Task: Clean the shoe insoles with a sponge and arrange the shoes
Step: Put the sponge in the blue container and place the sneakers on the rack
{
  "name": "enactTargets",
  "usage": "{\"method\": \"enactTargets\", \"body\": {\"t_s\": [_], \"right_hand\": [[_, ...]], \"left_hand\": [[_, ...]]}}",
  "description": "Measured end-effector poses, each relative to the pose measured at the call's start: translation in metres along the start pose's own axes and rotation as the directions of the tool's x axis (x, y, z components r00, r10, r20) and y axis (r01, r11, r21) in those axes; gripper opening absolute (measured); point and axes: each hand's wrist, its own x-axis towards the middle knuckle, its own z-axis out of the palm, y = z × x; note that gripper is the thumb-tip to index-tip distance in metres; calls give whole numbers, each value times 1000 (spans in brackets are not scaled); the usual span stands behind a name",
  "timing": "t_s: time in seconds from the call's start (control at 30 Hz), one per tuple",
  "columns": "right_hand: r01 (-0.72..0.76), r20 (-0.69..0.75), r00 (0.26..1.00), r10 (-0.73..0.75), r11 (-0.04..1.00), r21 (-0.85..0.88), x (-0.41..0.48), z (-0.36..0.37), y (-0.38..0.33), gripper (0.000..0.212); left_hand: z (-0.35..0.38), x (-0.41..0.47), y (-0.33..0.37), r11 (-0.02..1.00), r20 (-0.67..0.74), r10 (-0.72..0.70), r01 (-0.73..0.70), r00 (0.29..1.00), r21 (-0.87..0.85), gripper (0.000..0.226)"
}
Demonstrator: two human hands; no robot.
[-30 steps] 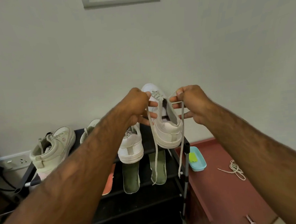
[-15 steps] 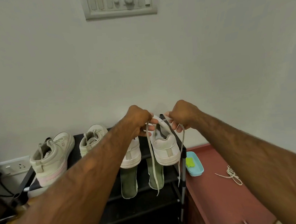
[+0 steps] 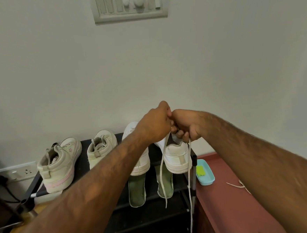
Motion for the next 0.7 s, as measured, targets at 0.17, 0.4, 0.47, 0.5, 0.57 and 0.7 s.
{"method": "enactTargets", "body": {"t_s": [0.17, 0.4, 0.47, 0.5, 0.57, 0.7], "right_hand": [[40, -28, 999, -40, 999, -13, -1, 1, -6, 30], [165, -89, 980, -179, 976, -144, -25, 8, -26, 34], [209, -112, 968, -225, 968, -140, -36, 8, -31, 35], [230, -124, 961, -246, 964, -131, -43, 8, -34, 35], [265, -132, 950, -283, 954, -139, -56, 7, -42, 35], [358, -121, 917, -381, 917, -174, -90, 1, -61, 36]], "left_hand": [[-7, 2, -6, 954, -139, -127, 82, 982, -289, 13], [20, 10, -35, 933, 120, -224, 249, 967, -259, 26], [29, 11, -33, 920, 89, -160, 182, 983, -348, 21], [32, 12, -29, 906, 73, -142, 160, 987, -393, 17], [34, 13, -24, 892, 50, -144, 151, 988, -426, 17], [41, 18, -22, 902, 53, -192, 197, 980, -384, 24]]}}
